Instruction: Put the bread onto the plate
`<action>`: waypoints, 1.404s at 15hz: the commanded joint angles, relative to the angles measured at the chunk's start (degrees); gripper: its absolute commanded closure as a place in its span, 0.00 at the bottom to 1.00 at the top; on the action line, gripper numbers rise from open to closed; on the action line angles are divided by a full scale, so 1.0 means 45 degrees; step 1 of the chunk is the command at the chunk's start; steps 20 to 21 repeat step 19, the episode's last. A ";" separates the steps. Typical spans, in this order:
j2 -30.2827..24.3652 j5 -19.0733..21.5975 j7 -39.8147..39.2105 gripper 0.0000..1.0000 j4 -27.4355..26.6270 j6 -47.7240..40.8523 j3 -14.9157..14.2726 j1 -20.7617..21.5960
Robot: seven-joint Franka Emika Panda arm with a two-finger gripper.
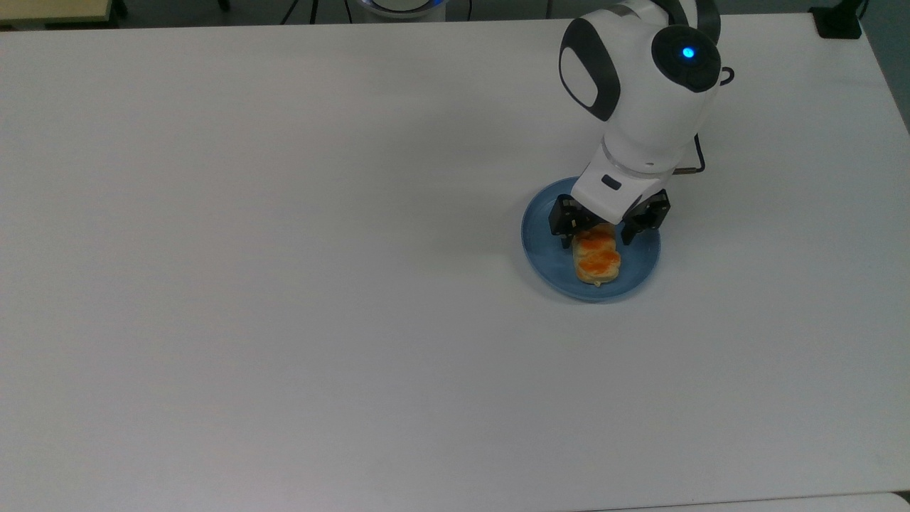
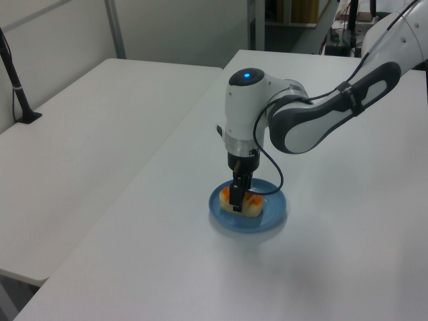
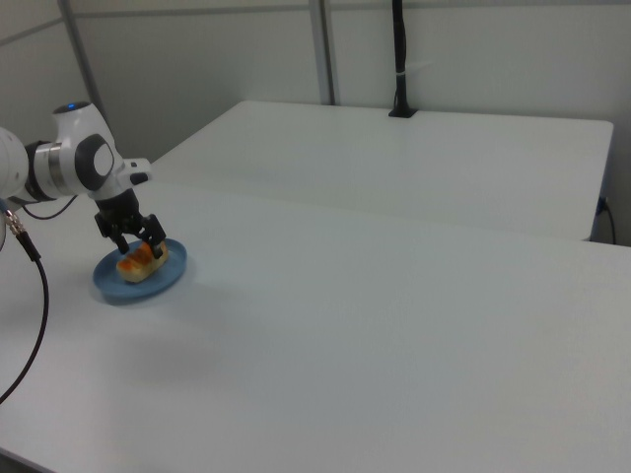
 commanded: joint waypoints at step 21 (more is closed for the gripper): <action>-0.6740 -0.0325 -0.3975 0.00 -0.1758 -0.6263 -0.0399 -0.4321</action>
